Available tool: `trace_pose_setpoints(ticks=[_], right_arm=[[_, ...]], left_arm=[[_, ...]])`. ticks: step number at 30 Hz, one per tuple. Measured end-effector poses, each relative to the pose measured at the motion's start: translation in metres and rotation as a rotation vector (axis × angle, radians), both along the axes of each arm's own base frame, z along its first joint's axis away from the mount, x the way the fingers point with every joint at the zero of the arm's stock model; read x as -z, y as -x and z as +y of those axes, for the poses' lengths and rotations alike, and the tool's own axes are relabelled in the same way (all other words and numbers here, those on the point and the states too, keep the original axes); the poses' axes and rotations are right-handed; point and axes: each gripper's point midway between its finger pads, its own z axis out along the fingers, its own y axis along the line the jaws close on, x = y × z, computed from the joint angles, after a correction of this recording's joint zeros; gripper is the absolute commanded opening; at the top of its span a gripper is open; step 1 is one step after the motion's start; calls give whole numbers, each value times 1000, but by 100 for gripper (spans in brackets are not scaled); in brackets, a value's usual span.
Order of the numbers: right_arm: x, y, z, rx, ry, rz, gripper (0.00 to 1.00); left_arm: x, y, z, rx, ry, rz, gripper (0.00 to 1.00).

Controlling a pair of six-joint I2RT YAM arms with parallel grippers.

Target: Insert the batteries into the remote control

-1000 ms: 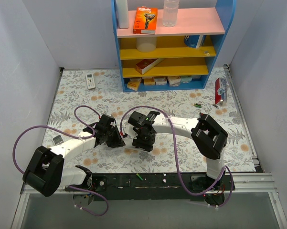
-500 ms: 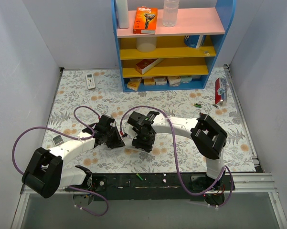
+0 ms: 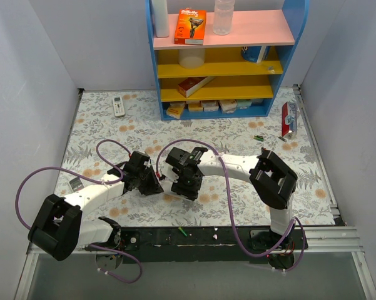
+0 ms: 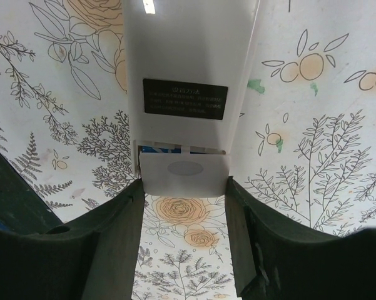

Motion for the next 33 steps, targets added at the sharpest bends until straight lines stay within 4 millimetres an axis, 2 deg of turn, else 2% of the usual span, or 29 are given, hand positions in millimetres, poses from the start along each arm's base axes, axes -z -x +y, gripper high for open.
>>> trace_pose_setpoints(ticks=[6, 17, 24, 33], right_arm=[[0, 2, 2, 4, -5, 5, 52], [0, 4, 4, 16, -15, 15, 57], [0, 5, 5, 24, -19, 18, 48], [4, -2, 1, 70, 5, -23, 46]], left_arm=[[1, 2, 1, 1, -3, 6, 25], [2, 3, 2, 0, -6, 11, 28], [0, 4, 2, -3, -6, 11, 30], [-14, 1, 8, -42, -6, -40, 31]])
